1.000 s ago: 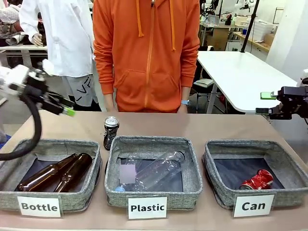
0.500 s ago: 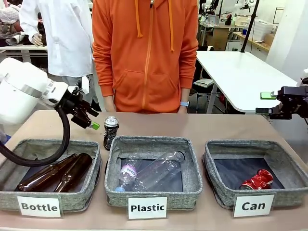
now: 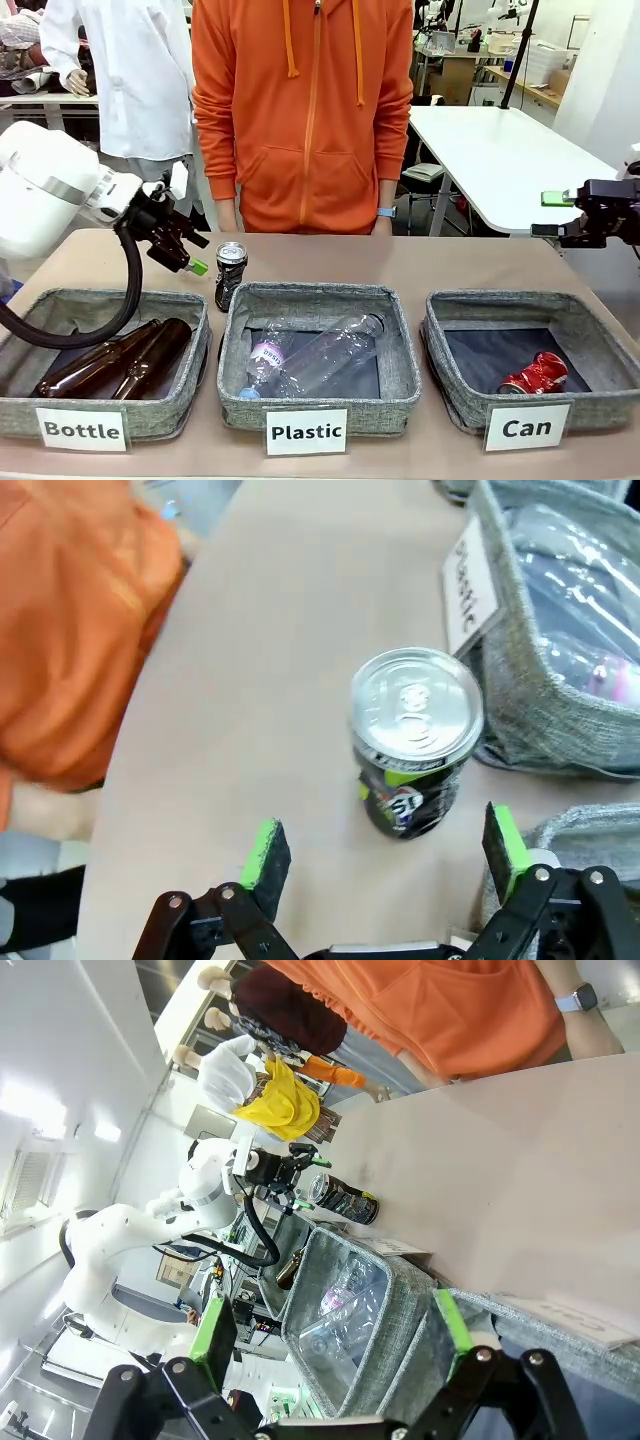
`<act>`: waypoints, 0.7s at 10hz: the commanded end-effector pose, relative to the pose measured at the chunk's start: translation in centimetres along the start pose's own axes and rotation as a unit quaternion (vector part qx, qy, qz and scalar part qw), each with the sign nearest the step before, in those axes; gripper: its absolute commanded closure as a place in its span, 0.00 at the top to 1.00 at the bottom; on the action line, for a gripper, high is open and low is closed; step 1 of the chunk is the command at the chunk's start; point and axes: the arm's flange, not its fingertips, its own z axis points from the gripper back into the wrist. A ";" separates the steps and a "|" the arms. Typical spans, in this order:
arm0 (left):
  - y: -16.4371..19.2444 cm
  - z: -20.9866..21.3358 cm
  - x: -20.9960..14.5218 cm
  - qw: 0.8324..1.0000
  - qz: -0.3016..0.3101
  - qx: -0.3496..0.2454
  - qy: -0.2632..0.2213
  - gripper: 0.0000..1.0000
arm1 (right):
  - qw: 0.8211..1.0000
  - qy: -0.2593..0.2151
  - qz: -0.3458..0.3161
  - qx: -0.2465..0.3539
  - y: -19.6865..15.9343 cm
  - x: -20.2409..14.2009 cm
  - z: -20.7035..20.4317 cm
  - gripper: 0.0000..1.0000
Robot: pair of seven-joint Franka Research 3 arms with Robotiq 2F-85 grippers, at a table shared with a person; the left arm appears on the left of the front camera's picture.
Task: Sort the can waste into the basket.
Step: Pick up the can waste from the table and place it in the right Fabric basket.
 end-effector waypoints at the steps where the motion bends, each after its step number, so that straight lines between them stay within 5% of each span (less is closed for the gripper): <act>1: 1.0 -0.5 -0.4 0.998 -0.051 -0.026 -0.007 1.00 | 1.000 -0.003 0.012 0.001 0.1 0.1 0.0 1.00; 7: 2.1 -2.9 -2.2 0.997 -0.045 -0.063 -0.021 1.00 | 1.000 -0.003 0.012 0.001 0.1 0.1 0.0 1.00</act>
